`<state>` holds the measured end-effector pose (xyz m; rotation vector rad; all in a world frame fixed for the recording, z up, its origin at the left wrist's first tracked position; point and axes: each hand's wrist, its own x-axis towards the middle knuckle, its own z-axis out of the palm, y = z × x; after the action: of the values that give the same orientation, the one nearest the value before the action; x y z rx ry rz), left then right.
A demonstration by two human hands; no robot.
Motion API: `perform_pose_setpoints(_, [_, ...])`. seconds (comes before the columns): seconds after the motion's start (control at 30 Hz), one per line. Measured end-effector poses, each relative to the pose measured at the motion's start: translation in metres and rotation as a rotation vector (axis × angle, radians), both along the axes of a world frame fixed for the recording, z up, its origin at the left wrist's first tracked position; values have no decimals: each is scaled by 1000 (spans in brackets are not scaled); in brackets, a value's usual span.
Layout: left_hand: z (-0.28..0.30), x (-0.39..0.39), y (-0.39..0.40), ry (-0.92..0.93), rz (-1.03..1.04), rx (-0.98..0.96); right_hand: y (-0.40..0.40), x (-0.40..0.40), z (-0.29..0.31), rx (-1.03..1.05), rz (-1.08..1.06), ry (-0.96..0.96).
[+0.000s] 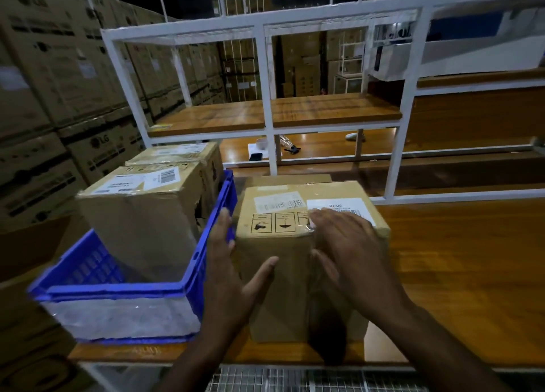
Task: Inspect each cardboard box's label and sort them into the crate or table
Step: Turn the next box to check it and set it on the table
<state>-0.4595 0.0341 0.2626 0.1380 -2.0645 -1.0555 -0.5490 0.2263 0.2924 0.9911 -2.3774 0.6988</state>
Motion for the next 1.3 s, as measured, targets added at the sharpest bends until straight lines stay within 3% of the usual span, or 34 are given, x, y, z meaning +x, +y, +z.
perform_pose_setpoints(0.1, [19,-9,-7,33,-20,-302,6,-4,1,10,-65,32])
perform_pose_setpoints(0.2, [21,-18,-10,-65,-46,-437,6,-5,-1,1,-87,46])
perform_pose_setpoints(0.87, [5,-23,-12,-39,-24,-441,8,-9,-10,-85,-48,40])
perform_pose_setpoints(1.07, [10,-20,-14,-27,-116,-220,12,-11,-2,-156,-31,-49])
perform_pose_setpoints(1.17, [9,-18,-20,-99,-81,107,18,-19,1,-318,-222,-117])
perform_pose_setpoints(1.23, [7,-17,-26,-203,-89,358,26,-28,2,-398,-361,-358])
perform_pose_setpoints(1.3, [7,-17,-28,-295,-167,506,31,-31,6,-512,-347,-701])
